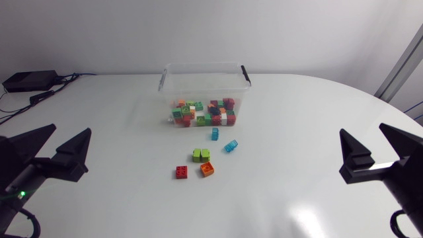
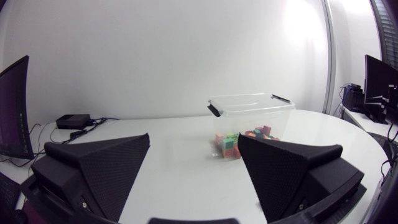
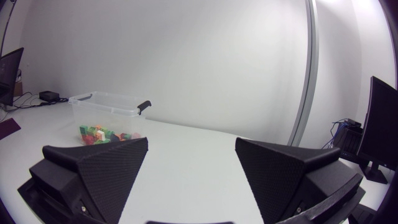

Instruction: Place the duplo bricks in the container

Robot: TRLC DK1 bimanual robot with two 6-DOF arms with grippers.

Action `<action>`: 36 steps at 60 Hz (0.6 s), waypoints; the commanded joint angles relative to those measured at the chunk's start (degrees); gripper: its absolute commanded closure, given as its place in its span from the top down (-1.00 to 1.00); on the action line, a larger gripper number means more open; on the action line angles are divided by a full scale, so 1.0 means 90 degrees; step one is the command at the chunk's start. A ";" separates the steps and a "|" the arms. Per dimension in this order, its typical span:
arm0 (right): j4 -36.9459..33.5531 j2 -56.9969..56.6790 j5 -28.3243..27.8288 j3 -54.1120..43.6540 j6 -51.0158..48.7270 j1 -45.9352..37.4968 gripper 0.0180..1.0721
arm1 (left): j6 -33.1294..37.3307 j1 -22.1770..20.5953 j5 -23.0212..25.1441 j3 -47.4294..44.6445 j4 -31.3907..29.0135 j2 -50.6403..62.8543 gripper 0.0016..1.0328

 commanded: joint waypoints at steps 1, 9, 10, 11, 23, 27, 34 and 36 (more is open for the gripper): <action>0.0194 0.0938 -0.0018 0.0467 0.0173 0.0086 0.93 | -0.0064 -0.0230 -0.0023 0.0552 0.0069 0.1000 0.91; 0.0194 0.2208 0.0011 0.1034 0.0212 0.0330 0.93 | 0.0063 -0.0630 -0.0033 0.1216 0.0040 0.2465 0.88; 0.0174 0.2393 0.0011 0.1121 0.0241 0.0379 0.92 | 0.0063 -0.0659 -0.0033 0.1255 0.0010 0.2533 0.88; 0.0155 0.2530 0.0011 0.1180 0.0251 0.0408 0.92 | 0.0083 -0.0777 -0.0043 0.1382 -0.0078 0.2836 0.88; -0.0646 0.4063 0.0099 0.1991 0.0261 0.0926 0.90 | 0.0415 -0.1441 -0.0121 0.2290 -0.0663 0.4848 0.88; -0.0890 0.4454 0.0070 0.2205 0.0173 0.1062 0.90 | 0.0679 -0.1577 -0.0111 0.2573 -0.0917 0.5482 0.88; -0.1056 0.4981 -0.0048 0.2420 0.0163 0.1189 0.90 | 0.1987 -0.1851 -0.0121 0.3462 -0.1757 0.6879 0.85; -0.1144 0.5147 -0.0145 0.2508 0.0163 0.1209 0.91 | 0.2876 -0.1929 -0.0121 0.3852 -0.2138 0.7445 0.83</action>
